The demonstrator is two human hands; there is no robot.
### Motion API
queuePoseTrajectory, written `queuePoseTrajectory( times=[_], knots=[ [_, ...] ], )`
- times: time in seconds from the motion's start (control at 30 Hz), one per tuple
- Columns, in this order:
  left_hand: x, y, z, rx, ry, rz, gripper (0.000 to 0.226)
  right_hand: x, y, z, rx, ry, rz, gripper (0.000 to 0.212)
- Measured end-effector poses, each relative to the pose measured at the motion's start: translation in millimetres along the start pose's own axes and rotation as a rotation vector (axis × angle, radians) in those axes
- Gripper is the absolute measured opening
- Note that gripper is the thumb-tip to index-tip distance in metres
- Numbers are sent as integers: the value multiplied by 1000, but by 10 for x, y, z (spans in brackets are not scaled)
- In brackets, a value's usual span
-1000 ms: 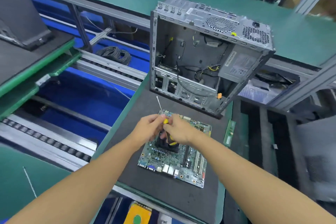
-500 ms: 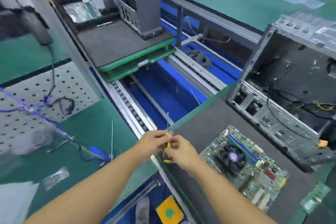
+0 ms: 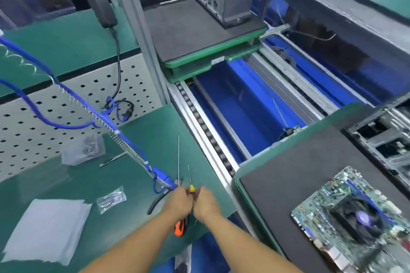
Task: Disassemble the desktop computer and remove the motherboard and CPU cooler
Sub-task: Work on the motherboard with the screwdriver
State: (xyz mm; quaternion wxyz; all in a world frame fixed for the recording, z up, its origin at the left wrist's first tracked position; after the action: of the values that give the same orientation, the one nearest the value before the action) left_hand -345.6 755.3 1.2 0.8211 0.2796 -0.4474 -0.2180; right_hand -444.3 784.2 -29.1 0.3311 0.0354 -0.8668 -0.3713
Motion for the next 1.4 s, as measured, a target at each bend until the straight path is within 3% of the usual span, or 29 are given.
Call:
queuePoseTrajectory(
  times=[0.23,0.4,0.6,0.8,0.9,0.97,1.1,1.17,1.4],
  knots=[
    [-41,-193,48,-90,-167,-23,18,-14,18,120,-38,-77,-41,21],
    [-107,-201,474,-207,-116,-1,28,232,164,267,-25,-113,-16,20],
    [-378,70,1619,-543,82,-51,14,1026,602,681,-50,-183,176,28],
    [-949,348,2381,-786,-30,-145,22,1987,1154,1305,-113,-255,447,22],
    [-1323,488,2605,-805,-111,-214,31,2486,1401,1732,-140,-236,629,23],
    [-1518,564,2744,-798,-99,-240,36,2742,1516,1970,-124,-75,714,37],
    [-1833,626,2940,-721,-85,-291,43,2891,1506,2362,-123,164,596,94],
    [-1934,613,2993,-670,-48,-298,40,2870,1428,2499,-130,246,528,109],
    [-1956,566,2965,-545,178,-290,34,2867,1355,2572,-105,260,588,88]
  ],
)
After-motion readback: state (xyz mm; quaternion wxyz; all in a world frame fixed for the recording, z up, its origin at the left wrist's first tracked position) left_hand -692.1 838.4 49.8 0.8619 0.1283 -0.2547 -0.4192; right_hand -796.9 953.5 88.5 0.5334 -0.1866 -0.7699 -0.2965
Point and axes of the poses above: each hand's wrist, its own y-axis away from the middle knuckle, its own x-axis out of the back of the hand, z = x × y, the point moved 7 cm from there along -y, towards the middle knuckle
